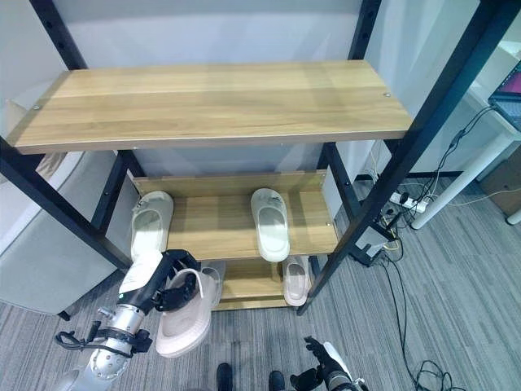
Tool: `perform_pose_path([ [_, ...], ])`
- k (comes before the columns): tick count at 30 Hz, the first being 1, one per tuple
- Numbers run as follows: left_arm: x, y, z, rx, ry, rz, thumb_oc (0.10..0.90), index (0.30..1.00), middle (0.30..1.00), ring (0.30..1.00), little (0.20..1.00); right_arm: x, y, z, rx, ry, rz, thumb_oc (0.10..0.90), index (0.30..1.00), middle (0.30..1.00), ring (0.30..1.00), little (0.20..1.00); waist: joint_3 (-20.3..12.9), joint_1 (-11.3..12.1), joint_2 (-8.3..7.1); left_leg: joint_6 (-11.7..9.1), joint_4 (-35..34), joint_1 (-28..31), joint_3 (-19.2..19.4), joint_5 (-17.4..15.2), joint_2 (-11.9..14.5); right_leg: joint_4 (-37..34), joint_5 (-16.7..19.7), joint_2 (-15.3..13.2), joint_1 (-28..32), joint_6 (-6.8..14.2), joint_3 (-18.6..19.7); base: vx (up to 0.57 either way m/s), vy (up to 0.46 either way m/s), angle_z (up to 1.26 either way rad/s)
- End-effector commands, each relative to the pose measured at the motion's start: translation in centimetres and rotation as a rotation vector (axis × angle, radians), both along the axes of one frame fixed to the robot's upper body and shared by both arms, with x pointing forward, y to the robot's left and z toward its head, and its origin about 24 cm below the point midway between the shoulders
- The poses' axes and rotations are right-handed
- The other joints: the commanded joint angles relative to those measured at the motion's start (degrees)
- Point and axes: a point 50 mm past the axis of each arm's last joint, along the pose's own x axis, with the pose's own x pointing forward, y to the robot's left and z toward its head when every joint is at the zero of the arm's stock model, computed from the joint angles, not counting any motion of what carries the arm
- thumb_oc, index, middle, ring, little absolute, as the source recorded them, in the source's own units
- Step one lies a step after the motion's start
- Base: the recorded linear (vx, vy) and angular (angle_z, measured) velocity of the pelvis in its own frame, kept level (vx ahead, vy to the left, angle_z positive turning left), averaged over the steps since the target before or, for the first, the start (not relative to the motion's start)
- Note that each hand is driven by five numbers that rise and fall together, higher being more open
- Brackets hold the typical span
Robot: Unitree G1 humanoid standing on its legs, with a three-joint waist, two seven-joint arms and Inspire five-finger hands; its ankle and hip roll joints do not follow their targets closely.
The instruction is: Arrange the slippers neatly on the shoe rack.
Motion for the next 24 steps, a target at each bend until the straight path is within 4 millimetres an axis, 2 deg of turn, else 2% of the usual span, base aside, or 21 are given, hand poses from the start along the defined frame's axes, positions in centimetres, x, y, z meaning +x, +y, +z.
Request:
perform_pose_path([
  [1, 2.2, -2.4, 4.0, -0.106, -0.208, -0.154, 0.4, 0.3, 0.3, 0.3, 0.3, 1.2, -0.4, 0.5, -0.002, -0.062, -0.006, 0.8, 0.9, 0.9, 0.9, 0.9, -0.9, 0.1, -1.06, -0.8, 6.5, 3.8, -2.2, -11.4, 1.9, 5.2, -7.9, -1.1, 0.5, 2.3, -1.3, 0.0, -0.023, 0.05],
  [4, 2.8, -3.2, 3.0, -0.095, -0.157, -0.189, 0.4, 0.3, 0.3, 0.3, 0.3, 1.9, -0.4, 0.5, -0.009, -0.066, -0.007, 0.8, 0.9, 0.9, 0.9, 0.9, 0.6, -0.1, -1.31, -0.9, 8.3, 3.2, -2.4, -11.9, 2.1, 8.6, -9.0, -0.9, -0.7, 2.1, -1.6, -0.05, -0.034, 0.09],
  [8, 3.9, -5.0, 1.9, -0.125, -0.109, -0.233, 0.4, 0.3, 0.3, 0.3, 0.3, 3.3, 0.0, 0.9, -0.016, -0.102, 0.009, 0.8, 0.9, 0.9, 0.9, 0.9, 4.9, -0.6, -1.93, -1.0, 13.2, -0.4, -2.8, -13.0, 2.2, 13.7, -10.3, -0.3, -4.8, 1.7, -1.7, -0.11, -0.038, 0.04],
  [9, 4.0, -5.1, 1.9, -0.125, -0.113, -0.234, 0.4, 0.3, 0.3, 0.3, 0.3, 3.5, -0.1, 1.0, -0.016, -0.106, 0.007, 0.8, 0.9, 0.9, 0.9, 0.9, 5.0, -0.6, -1.88, -1.0, 13.7, -0.8, -2.8, -13.2, 2.2, 14.2, -10.5, -0.3, -5.2, 1.6, -1.8, -0.27, -0.072, 0.03],
  [10, 5.0, -6.0, 1.6, -0.113, -0.123, -0.241, 0.4, 0.3, 0.3, 0.3, 0.3, 4.7, 0.2, 1.6, -0.014, -0.149, 0.011, 0.8, 0.9, 0.9, 0.9, 0.9, 8.1, -0.9, -2.39, -1.1, 18.9, -5.8, -3.2, -13.9, 2.7, 19.4, -11.5, -0.2, -10.0, 1.1, -1.9, -0.23, -0.075, 0.02],
  [12, 5.8, -6.8, 1.4, -0.095, -0.134, -0.244, 0.4, 0.3, 0.3, 0.3, 0.3, 5.3, 0.3, 1.8, -0.012, -0.171, 0.005, 0.8, 0.9, 0.9, 0.9, 0.9, 9.3, -1.2, -2.77, -0.9, 22.9, -9.8, -3.7, -15.1, 3.2, 24.2, -13.2, 0.1, -14.0, 0.8, -2.1, -0.22, -0.086, 0.1],
  [13, 6.3, -7.7, 1.5, -0.077, -0.165, -0.26, 0.4, 0.3, 0.3, 0.3, 0.3, 5.7, 0.4, 2.0, -0.015, -0.186, 0.004, 0.8, 0.9, 0.9, 0.9, 0.9, 9.9, -1.4, -3.29, -0.7, 28.7, -14.8, -4.0, -17.1, 3.7, 29.9, -15.1, -0.2, -18.5, 0.5, -2.3, -0.17, -0.068, 0.12],
  [14, 6.7, -8.2, 1.6, -0.066, -0.183, -0.263, 0.4, 0.3, 0.3, 0.3, 0.3, 5.9, 0.5, 2.0, -0.017, -0.192, 0.006, 0.8, 0.9, 0.9, 0.9, 0.9, 10.0, -1.6, -3.38, -0.7, 30.6, -17.0, -4.1, -17.8, 4.1, 31.6, -15.8, -0.4, -20.7, 0.4, -2.3, -0.17, -0.058, 0.11],
  [16, 7.5, -9.3, 2.2, -0.051, -0.248, -0.275, 0.4, 0.3, 0.3, 0.3, 0.3, 6.4, 0.7, 2.3, -0.029, -0.209, 0.018, 0.8, 0.9, 0.9, 0.9, 0.9, 10.5, -1.8, -3.38, -0.3, 36.9, -22.2, -4.5, -19.9, 4.3, 36.9, -17.2, -1.1, -25.9, 0.0, -2.3, -0.16, -0.024, 0.09],
  [17, 8.1, -9.8, 3.2, -0.049, -0.323, -0.265, 0.4, 0.3, 0.3, 0.3, 0.3, 6.7, 0.7, 2.4, -0.048, -0.22, 0.028, 0.8, 0.9, 0.9, 0.9, 0.9, 11.5, -1.9, -3.44, 0.3, 41.8, -25.9, -4.6, -21.6, 4.4, 41.8, -18.6, -1.1, -30.2, -0.5, -2.1, -0.14, -0.008, 0.06],
  [19, 8.4, -10.1, 4.0, -0.051, -0.372, -0.262, 0.4, 0.3, 0.3, 0.3, 0.3, 7.0, 0.7, 2.5, -0.054, -0.235, 0.026, 0.8, 0.9, 0.9, 0.9, 0.9, 11.8, -2.0, -3.41, 0.7, 45.0, -28.7, -4.9, -22.9, 4.5, 44.3, -19.7, -1.1, -33.0, -0.7, -1.8, -0.09, -0.001, -0.02],
  [21, 8.9, -10.7, 4.9, -0.05, -0.442, -0.251, 0.4, 0.3, 0.3, 0.3, 0.3, 7.2, 0.7, 2.6, -0.066, -0.241, 0.026, 0.8, 0.9, 0.9, 0.9, 0.9, 12.1, -2.0, -3.29, 1.6, 52.2, -33.7, -4.5, -26.0, 5.3, 50.3, -21.7, -0.6, -38.2, -0.7, -1.4, -0.07, 0.017, -0.11],
  [24, 9.7, -11.5, 7.4, -0.059, -0.589, -0.244, 0.4, 0.3, 0.3, 0.3, 0.3, 8.0, 0.5, 3.1, -0.083, -0.285, 0.019, 0.8, 0.9, 0.9, 0.9, 0.9, 13.2, -2.4, -2.99, 2.8, 60.9, -40.5, -4.0, -29.3, 5.7, 57.7, -24.3, 0.5, -45.9, -0.8, -1.0, -0.07, 0.035, -0.17],
])
